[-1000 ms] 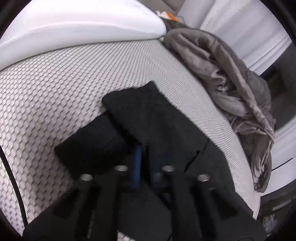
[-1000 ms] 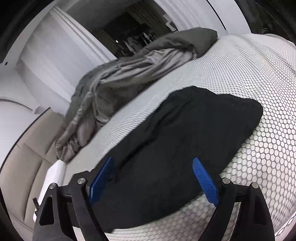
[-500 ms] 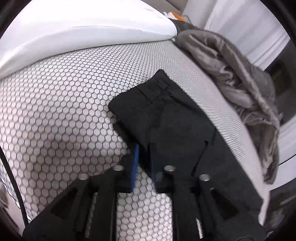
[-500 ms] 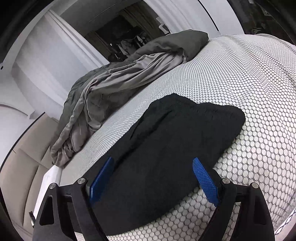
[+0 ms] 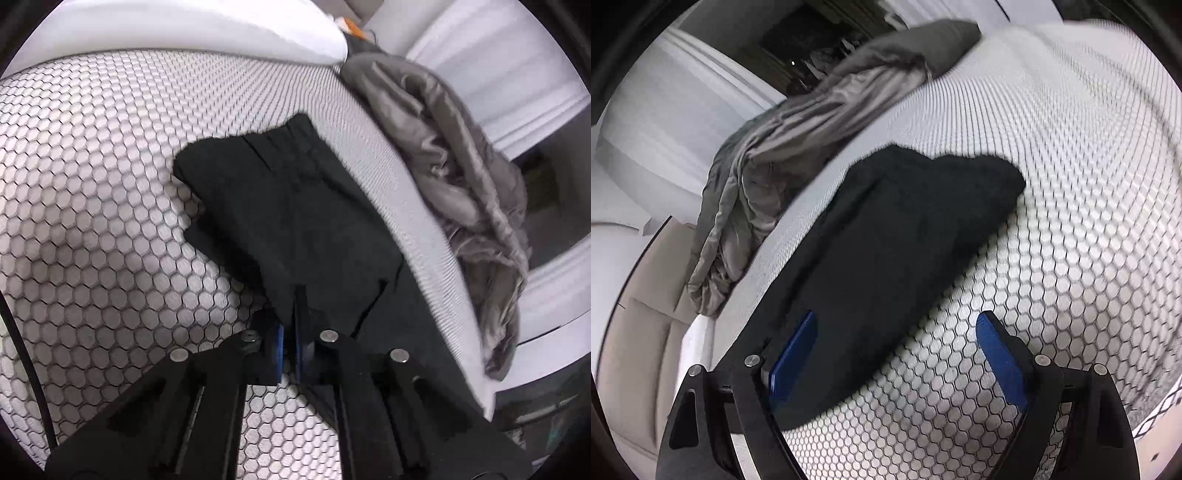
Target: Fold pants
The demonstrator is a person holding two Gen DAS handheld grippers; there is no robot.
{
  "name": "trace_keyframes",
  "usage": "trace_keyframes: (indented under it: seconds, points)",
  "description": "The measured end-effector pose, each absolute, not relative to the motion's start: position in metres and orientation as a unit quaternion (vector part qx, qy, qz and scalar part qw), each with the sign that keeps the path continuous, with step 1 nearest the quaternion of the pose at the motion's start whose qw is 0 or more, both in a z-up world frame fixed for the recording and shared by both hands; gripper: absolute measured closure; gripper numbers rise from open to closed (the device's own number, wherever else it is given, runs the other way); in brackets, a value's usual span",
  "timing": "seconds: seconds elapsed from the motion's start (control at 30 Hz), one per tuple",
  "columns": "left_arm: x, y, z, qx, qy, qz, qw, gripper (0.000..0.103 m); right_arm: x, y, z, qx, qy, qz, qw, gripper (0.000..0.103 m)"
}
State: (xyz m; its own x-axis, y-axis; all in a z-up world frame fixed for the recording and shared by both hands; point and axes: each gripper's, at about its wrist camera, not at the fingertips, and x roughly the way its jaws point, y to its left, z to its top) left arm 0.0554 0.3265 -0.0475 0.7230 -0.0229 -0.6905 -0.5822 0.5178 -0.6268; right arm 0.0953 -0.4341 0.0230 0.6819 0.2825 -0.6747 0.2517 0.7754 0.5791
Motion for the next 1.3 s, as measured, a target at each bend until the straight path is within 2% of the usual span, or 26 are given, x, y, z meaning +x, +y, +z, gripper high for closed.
trace_keyframes:
  seconds: [0.13, 0.27, 0.33, 0.37, 0.4, 0.47, 0.63, 0.67, 0.77, 0.83, 0.9, 0.97, 1.0, 1.07, 1.1, 1.13, 1.17, 1.2, 1.27, 1.3]
  points:
    - [0.049, 0.336, -0.034, -0.435, 0.320, 0.185, 0.821, 0.102, 0.103, -0.442, 0.012, 0.358, 0.401, 0.012, 0.843, 0.014]
    - [0.047, 0.343, -0.042, -0.435, 0.336, 0.201, 0.811, 0.102, 0.118, -0.451, 0.007, 0.401, 0.355, -0.004, 0.845, 0.016]
    - [0.049, 0.343, -0.045, -0.432, 0.340, 0.204, 0.810, 0.102, 0.124, -0.453, 0.005, 0.416, 0.332, -0.025, 0.846, 0.039]
    - [0.049, 0.343, -0.044, -0.430, 0.338, 0.203, 0.812, 0.102, 0.130, -0.450, 0.003, 0.411, 0.333, -0.032, 0.848, 0.073]
    - [0.051, 0.342, -0.042, -0.428, 0.336, 0.200, 0.815, 0.102, 0.134, -0.447, 0.001, 0.407, 0.343, -0.032, 0.846, 0.084]
    - [0.046, 0.341, -0.036, -0.424, 0.331, 0.191, 0.821, 0.102, 0.129, -0.446, 0.003, 0.409, 0.334, -0.028, 0.849, 0.090]
    - [0.029, 0.340, -0.039, -0.414, 0.355, 0.196, 0.815, 0.100, 0.080, -0.451, 0.018, 0.393, 0.331, -0.019, 0.858, 0.092]
    - [0.027, 0.341, -0.043, -0.415, 0.366, 0.201, 0.808, 0.096, 0.067, -0.451, 0.015, 0.385, 0.338, -0.029, 0.858, 0.089]
    - [0.020, 0.345, -0.045, -0.409, 0.384, 0.214, 0.799, 0.084, 0.056, -0.452, 0.001, 0.374, 0.376, -0.039, 0.847, 0.073]
    - [0.013, 0.345, -0.033, -0.386, 0.381, 0.247, 0.803, 0.070, 0.048, -0.460, 0.010, 0.355, 0.367, -0.054, 0.858, 0.062]
    - [0.007, 0.341, -0.014, -0.350, 0.367, 0.289, 0.812, 0.070, 0.042, -0.466, 0.026, 0.326, 0.351, -0.105, 0.872, 0.049]
    - [0.005, 0.330, 0.005, -0.313, 0.353, 0.305, 0.827, 0.069, 0.038, -0.460, 0.049, 0.276, 0.325, -0.139, 0.894, 0.049]
    - [0.004, 0.321, 0.018, -0.291, 0.345, 0.302, 0.840, 0.063, 0.036, -0.455, 0.058, 0.249, 0.315, -0.144, 0.904, 0.049]
    - [0.008, 0.295, 0.036, -0.261, 0.329, 0.275, 0.865, 0.044, 0.037, -0.438, 0.075, 0.207, 0.304, -0.113, 0.923, 0.049]
    - [0.011, 0.283, 0.043, -0.248, 0.326, 0.256, 0.876, 0.031, 0.039, -0.427, 0.080, 0.195, 0.301, -0.084, 0.930, 0.044]
    - [0.016, 0.265, 0.049, -0.232, 0.324, 0.229, 0.888, 0.024, 0.043, -0.411, 0.082, 0.180, 0.304, -0.053, 0.934, 0.037]
    - [0.022, 0.245, 0.052, -0.213, 0.326, 0.202, 0.899, 0.022, 0.047, -0.396, 0.082, 0.166, 0.312, -0.031, 0.935, 0.020]
    - [0.029, 0.224, 0.054, -0.199, 0.329, 0.179, 0.906, 0.019, 0.054, -0.382, 0.081, 0.152, 0.321, -0.012, 0.935, 0.013]
    - [0.046, 0.177, 0.051, -0.163, 0.341, 0.112, 0.919, 0.010, 0.060, -0.343, 0.072, 0.109, 0.341, 0.042, 0.933, 0.013]
    - [0.052, 0.158, 0.048, -0.150, 0.347, 0.086, 0.922, 0.000, 0.063, -0.326, 0.066, 0.089, 0.355, 0.058, 0.929, 0.011]
